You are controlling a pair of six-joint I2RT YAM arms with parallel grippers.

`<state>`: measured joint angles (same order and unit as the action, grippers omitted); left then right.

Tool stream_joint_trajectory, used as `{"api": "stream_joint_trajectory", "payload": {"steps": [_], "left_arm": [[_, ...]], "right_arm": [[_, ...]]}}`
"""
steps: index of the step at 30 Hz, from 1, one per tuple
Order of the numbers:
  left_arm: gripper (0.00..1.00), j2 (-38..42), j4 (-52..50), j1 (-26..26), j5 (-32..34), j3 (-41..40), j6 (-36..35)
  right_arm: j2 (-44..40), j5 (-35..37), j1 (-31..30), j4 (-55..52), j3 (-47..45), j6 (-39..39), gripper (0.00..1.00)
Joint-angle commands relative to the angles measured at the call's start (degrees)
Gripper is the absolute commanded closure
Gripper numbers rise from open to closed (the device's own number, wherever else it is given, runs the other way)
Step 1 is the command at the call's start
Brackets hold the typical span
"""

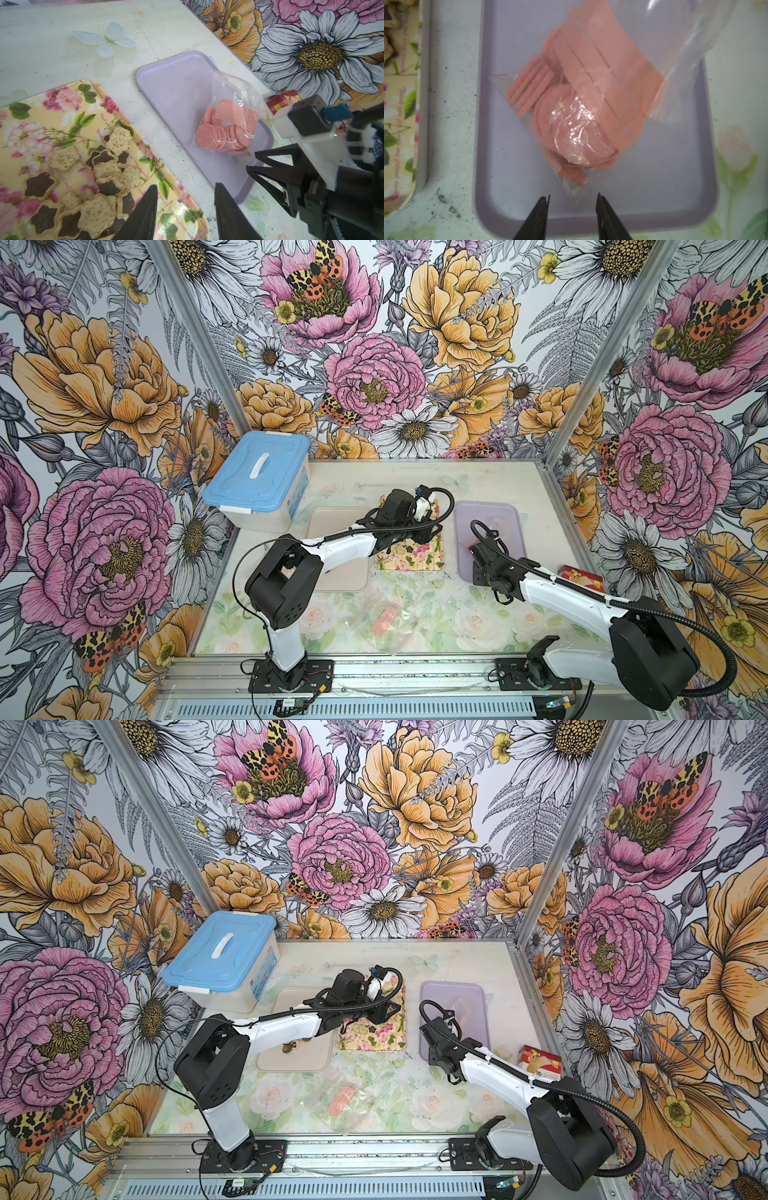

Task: Pour cookies out of the ziploc bag
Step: 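Place the ziploc bag on the tray, then pour the cookies out of the ziploc bag onto the tray.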

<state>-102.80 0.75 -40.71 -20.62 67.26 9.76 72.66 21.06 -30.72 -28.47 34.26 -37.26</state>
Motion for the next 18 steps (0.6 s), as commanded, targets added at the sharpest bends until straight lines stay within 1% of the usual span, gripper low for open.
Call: {"api": "stream_joint_trajectory", "payload": {"steps": [1, 2, 3, 6, 9, 13, 16, 18], "left_arm": [[0.54, -1.0, 0.6, -0.5, -4.4, 0.6, -3.1], [0.54, -1.0, 0.2, -0.8, -3.9, 0.7, -3.8], [0.54, -2.9, -0.3, -1.0, -3.4, 1.0, -4.0], [0.54, -2.9, -0.6, -0.9, -2.7, 1.0, -4.0], [0.53, -2.7, -0.7, -0.9, -2.3, 1.1, -4.2], [0.53, -3.3, -0.8, -0.7, -1.9, 1.4, -4.3], [0.54, -3.8, -0.9, -0.5, -1.7, 1.4, -4.4], [0.54, -3.6, -0.9, -0.5, -1.7, 1.4, -4.6]], "right_arm": [[4.0, 1.0, 0.4, -0.7, 1.7, -1.8, 0.59], [5.4, 1.3, 0.3, -0.6, 2.2, -1.9, 0.59], [6.8, 1.4, 0.4, -0.6, 2.7, -1.9, 0.59], [8.6, 1.2, 0.2, -0.5, 3.5, -2.0, 0.61], [7.2, 1.8, 0.2, -0.5, 3.0, -2.4, 0.66], [6.1, 2.0, 0.5, -0.4, 2.7, -2.4, 0.67], [8.0, 1.6, 0.6, -0.5, 3.4, -2.3, 0.77], [8.8, 1.4, 0.6, -0.6, 3.7, -2.1, 0.78]]}}
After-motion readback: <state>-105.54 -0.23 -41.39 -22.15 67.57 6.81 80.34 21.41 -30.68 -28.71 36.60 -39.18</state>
